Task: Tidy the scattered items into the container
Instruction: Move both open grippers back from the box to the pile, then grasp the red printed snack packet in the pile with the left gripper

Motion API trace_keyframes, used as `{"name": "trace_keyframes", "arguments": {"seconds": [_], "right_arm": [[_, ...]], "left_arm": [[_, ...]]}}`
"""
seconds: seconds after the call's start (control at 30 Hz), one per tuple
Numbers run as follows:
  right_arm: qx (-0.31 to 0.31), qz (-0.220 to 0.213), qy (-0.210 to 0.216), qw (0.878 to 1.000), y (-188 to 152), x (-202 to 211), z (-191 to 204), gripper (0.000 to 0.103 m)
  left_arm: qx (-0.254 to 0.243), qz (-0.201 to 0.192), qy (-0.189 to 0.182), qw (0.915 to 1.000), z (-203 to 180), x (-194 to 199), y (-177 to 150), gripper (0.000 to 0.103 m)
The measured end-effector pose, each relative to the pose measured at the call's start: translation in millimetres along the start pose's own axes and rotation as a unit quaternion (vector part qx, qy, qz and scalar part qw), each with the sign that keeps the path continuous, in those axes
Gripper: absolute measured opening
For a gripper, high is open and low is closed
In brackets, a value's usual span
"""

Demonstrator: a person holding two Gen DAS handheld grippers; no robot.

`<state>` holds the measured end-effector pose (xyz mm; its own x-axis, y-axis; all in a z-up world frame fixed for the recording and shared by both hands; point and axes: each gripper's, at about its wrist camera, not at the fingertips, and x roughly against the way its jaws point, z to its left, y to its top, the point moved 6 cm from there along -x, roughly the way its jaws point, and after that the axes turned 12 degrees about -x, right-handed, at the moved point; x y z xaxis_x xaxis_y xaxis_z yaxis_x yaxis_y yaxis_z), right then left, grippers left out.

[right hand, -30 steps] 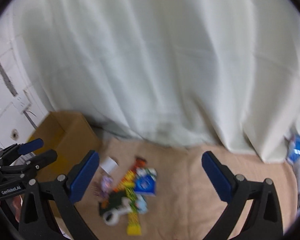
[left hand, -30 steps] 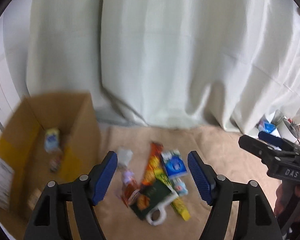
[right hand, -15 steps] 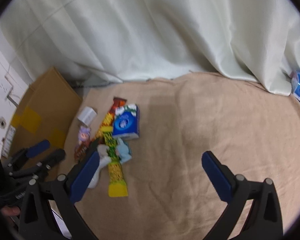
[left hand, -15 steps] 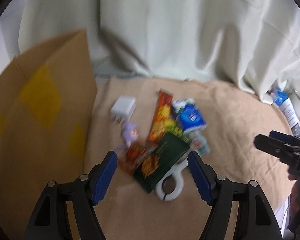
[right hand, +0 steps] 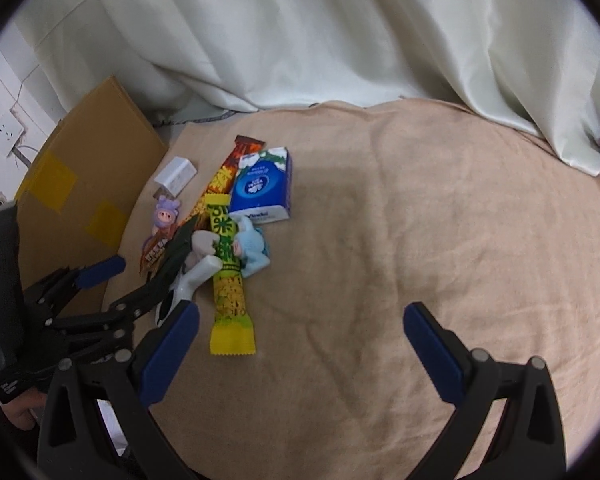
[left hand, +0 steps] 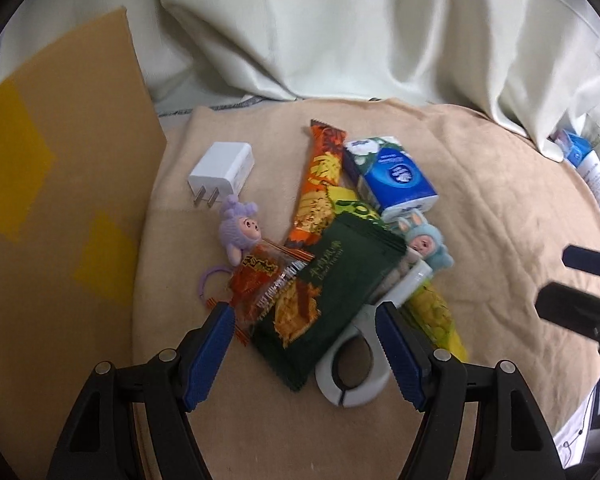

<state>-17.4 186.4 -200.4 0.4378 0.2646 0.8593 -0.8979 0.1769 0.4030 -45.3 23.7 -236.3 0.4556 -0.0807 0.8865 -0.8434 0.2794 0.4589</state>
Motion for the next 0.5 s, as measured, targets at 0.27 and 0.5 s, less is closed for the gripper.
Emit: {"name": "trace_keyframes", "arguments": {"seconds": [0.27,0.5], "right_arm": [[0.008,0.017,-0.001,1.0,-5,-10,7,0.103],[0.025,0.027,0.005,0.999,-7,-18,17,0.103]], "left_arm": [[0.022,-0.01,-0.037,0.999,12,-9,9,0.058],[-0.032,-0.035,-0.046,0.9978,-1,2,20,0.017]]}}
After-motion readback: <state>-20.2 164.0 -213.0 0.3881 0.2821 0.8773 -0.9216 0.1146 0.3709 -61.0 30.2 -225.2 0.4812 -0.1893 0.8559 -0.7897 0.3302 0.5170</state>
